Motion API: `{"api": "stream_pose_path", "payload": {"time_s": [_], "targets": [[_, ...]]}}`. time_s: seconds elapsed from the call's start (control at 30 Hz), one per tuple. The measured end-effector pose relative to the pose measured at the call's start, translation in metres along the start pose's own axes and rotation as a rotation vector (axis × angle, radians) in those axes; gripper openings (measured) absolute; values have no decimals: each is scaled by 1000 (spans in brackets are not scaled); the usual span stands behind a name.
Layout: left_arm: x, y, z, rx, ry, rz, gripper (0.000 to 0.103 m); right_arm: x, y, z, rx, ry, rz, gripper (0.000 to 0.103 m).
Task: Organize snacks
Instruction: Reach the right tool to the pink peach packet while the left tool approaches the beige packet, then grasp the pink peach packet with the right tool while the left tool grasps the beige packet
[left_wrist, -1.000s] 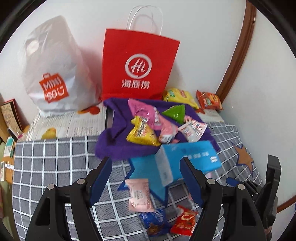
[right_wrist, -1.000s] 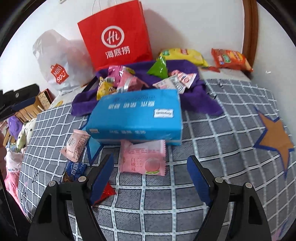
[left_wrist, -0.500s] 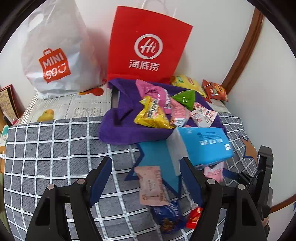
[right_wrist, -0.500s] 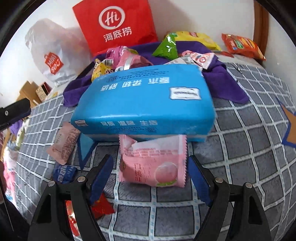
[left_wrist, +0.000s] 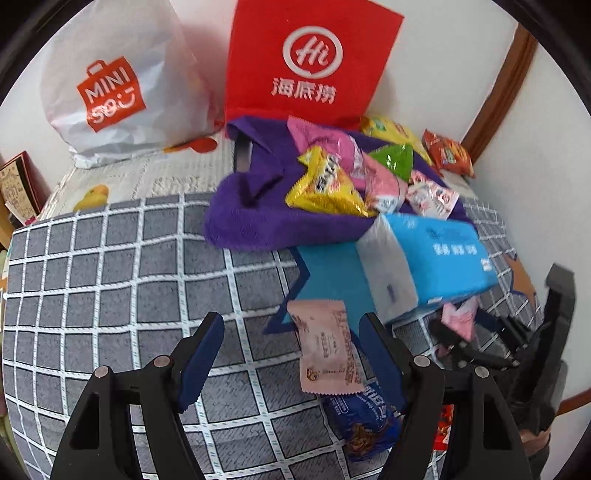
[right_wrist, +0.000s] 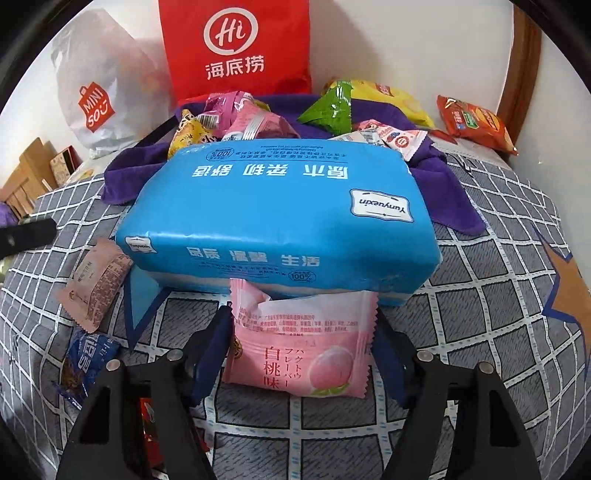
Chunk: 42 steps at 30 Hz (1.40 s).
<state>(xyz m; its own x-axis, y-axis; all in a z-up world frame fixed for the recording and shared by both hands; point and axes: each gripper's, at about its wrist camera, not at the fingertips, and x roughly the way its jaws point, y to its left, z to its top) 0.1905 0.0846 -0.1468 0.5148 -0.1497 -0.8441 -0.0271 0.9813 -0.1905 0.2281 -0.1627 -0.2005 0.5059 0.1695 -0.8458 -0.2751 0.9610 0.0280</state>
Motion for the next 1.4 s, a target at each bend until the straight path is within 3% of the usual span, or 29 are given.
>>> {"api": "stream_pose_path", "payload": {"time_s": [0.2,0.57,1.03,1.17,1.4], "targets": [[18,-9,-6,37,33,-7,74,-13,-14,-3,23,-8,10,61],[42,-16,-14,74,53,-20,74,-42,-34,-13,54,-48,-4,61],[47,-36,-24,191,8,91,72,-57,-46,-21,112,-66,3,61],[47,-36,-24,192,4,85,72,-55,-49,-24,126,-59,4,61],[43,-36,-25,191,-13,93,52,-55,-53,-28,139,-54,-1,61]]}}
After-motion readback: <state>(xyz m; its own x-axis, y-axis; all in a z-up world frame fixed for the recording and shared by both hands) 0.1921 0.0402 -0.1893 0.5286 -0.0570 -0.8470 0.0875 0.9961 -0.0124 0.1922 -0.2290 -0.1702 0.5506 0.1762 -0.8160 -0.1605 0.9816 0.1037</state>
